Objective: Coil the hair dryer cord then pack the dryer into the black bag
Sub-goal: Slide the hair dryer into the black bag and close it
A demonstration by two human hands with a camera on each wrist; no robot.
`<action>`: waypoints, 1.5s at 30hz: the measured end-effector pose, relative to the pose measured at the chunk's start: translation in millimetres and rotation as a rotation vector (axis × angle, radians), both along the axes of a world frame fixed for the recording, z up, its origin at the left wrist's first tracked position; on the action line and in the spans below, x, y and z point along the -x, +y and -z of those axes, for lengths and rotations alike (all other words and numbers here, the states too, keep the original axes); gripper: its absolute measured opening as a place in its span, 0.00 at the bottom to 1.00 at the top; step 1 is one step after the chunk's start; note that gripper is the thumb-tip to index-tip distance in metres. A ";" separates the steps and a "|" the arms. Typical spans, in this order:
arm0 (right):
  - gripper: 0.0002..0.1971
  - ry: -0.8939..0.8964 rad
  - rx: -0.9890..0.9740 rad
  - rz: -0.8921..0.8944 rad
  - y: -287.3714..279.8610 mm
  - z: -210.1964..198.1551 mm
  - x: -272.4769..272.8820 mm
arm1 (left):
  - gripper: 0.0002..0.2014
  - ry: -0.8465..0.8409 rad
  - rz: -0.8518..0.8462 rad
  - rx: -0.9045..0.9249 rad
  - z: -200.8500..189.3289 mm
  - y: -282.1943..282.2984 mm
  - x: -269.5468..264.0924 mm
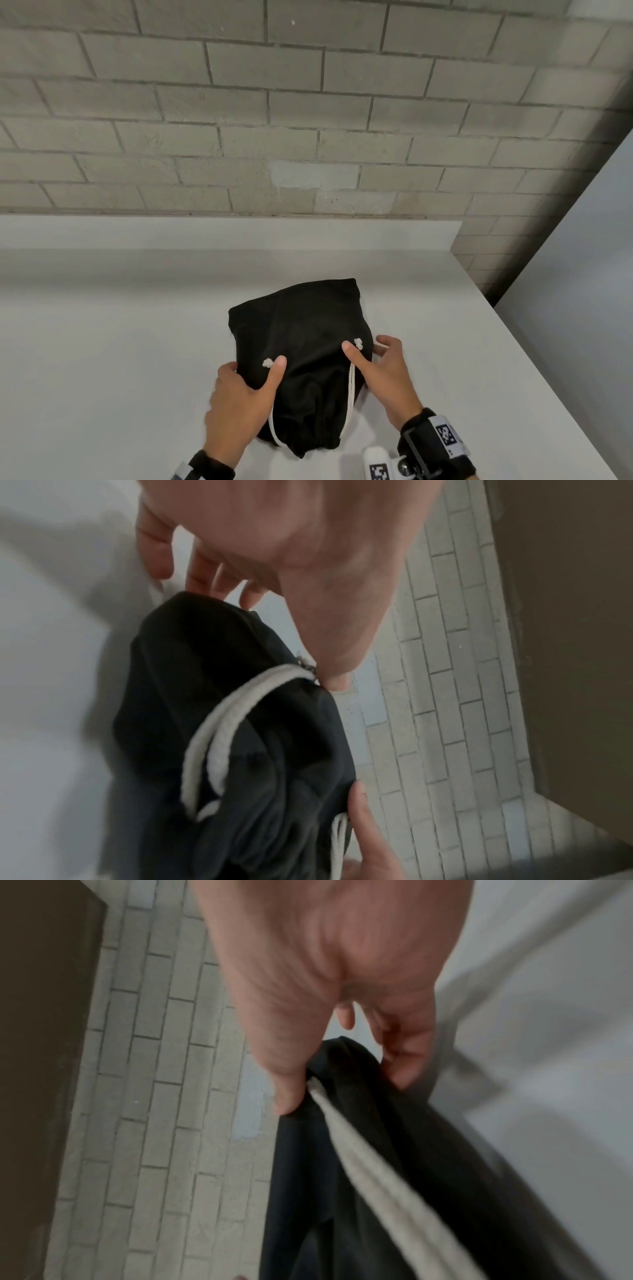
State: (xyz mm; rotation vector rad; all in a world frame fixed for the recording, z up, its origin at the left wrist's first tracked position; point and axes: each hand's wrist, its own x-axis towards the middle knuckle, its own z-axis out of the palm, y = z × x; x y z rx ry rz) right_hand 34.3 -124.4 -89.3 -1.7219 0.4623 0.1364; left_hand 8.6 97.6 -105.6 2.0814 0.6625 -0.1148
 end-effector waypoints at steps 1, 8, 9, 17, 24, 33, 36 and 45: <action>0.43 0.018 -0.027 -0.032 -2.4 2.5 -2.8 | 0.56 0.029 0.015 -0.036 1.5 -0.3 0.6; 0.37 0.031 -0.138 -0.172 -5.3 7.3 -19.9 | 0.40 -0.027 0.092 0.206 -1.1 -9.3 -4.3; 0.37 0.039 -0.175 -0.168 -6.1 6.0 -22.4 | 0.33 -0.054 0.130 0.237 -2.3 -8.0 -5.0; 0.37 0.066 -0.271 -0.151 9.3 0.2 -49.0 | 0.28 -0.244 0.269 0.303 -11.5 21.4 -32.0; 0.35 0.005 -0.290 -0.161 50.0 -6.7 -97.5 | 0.27 -0.336 0.351 0.158 -29.2 68.1 -92.9; 0.39 0.027 -0.399 -0.171 94.0 -0.2 -174.7 | 0.25 -0.367 0.391 0.019 -40.2 110.6 -170.8; 0.44 0.074 -0.384 -0.177 103.2 6.6 -188.5 | 0.25 -0.331 0.391 0.011 -35.6 118.8 -185.7; 0.46 0.049 -0.150 -0.215 118.2 12.2 -189.9 | 0.34 -0.231 0.395 0.019 -9.6 136.9 -188.9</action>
